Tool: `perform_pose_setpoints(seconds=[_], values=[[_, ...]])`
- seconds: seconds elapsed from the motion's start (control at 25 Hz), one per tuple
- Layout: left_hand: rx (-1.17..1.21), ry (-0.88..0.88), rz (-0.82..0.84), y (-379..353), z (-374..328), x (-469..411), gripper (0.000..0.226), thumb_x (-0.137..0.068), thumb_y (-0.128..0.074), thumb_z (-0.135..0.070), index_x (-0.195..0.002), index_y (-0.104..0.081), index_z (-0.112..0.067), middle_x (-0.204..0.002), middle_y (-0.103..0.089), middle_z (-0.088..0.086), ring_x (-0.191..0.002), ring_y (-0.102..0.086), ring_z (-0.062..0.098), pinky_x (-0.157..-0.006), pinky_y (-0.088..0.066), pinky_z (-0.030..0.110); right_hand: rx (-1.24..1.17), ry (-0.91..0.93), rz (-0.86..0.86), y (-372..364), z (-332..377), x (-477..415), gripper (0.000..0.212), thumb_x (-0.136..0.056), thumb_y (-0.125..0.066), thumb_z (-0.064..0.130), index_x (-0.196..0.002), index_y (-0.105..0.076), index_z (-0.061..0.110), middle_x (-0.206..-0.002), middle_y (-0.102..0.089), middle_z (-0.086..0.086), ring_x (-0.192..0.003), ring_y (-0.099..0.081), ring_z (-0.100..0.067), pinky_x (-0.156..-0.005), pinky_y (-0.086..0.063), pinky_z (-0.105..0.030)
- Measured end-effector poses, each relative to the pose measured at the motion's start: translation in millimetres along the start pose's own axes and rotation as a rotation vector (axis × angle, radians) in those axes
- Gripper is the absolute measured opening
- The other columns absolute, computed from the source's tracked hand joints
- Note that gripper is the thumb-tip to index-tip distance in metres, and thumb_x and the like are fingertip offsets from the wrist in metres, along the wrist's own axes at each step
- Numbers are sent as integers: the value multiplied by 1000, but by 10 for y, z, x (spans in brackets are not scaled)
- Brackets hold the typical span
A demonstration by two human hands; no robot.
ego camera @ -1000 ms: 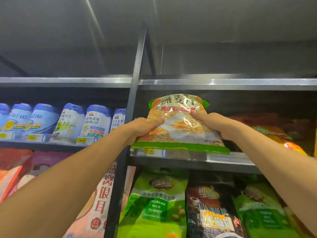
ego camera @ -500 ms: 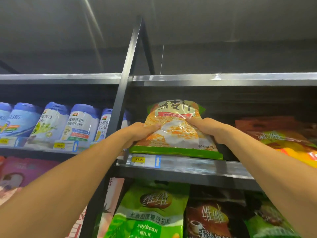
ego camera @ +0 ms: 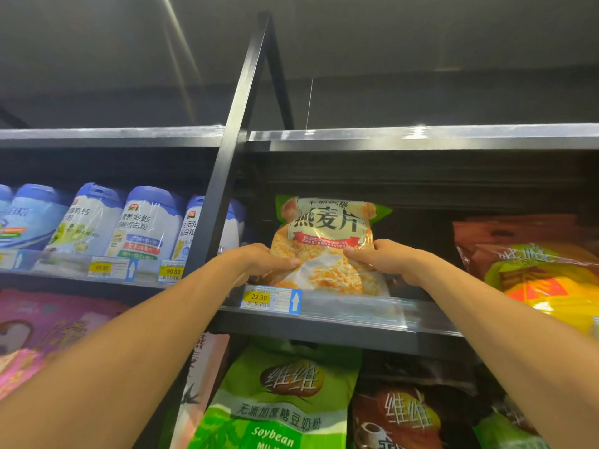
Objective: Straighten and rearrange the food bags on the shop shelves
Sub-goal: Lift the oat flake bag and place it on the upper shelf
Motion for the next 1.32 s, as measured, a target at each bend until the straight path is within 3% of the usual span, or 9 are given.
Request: perform_pose_setpoints(seconds=[0.12, 0.32, 0.56, 0.8, 1.12, 1.32], values=[[-11, 46, 23, 0, 16, -67, 62, -82, -79, -56, -126, -62, -17, -133, -66, 8, -124, -62, 31, -111, -47, 48, 20, -13, 30, -73, -67, -47, 53, -89, -71, 60, -126, -65, 23, -115, -78, 0, -107, -74, -23, -100, -57, -48], [-22, 67, 30, -15, 29, -116, 74, -81, -80, -57, -137, -56, -16, -138, -64, 9, -127, -62, 31, -113, -47, 50, 45, -29, 26, -92, -75, -82, 57, -86, -73, 61, -126, -64, 21, -114, -78, -2, -105, -75, -24, -100, -57, -49], [-74, 68, 34, -39, 18, -126, 57, -85, -77, -54, -122, -59, -15, -126, -69, 8, -115, -67, 27, -107, -51, 45, 129, -47, -13, -168, -69, -104, 64, -88, -68, 65, -130, -63, 17, -123, -73, -5, -112, -70, -28, -106, -53, -51], [-94, 78, 50, -66, 9, -256, 64, -83, -77, -57, -129, -61, -14, -120, -72, 6, -107, -72, 26, -101, -56, 41, 202, -63, -62, -178, -63, -116, 66, -93, -64, 61, -138, -56, 13, -132, -65, -9, -119, -64, -30, -100, -53, -45], [-133, 82, 44, -83, 4, -292, 60, -85, -75, -56, -126, -60, -15, -121, -72, 7, -103, -72, 25, -90, -58, 37, 189, -29, -74, -175, -66, -141, 59, -95, -65, 55, -137, -56, 15, -132, -66, -9, -119, -64, -28, -104, -53, -47], [-123, 120, 59, -77, 20, -261, 59, -84, -78, -54, -123, -57, -14, -127, -70, 9, -112, -71, 28, -104, -56, 45, 197, -51, -39, -193, -85, -156, 68, -93, -65, 60, -145, -51, 17, -139, -61, -7, -123, -60, -30, -96, -53, -45]])
Point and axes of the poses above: each hand's wrist, its own x-axis away from the middle knuckle, its own y-axis out of the back of the hand, z = x × y, the point moved 1 cm from there along -x, towards the middle knuckle
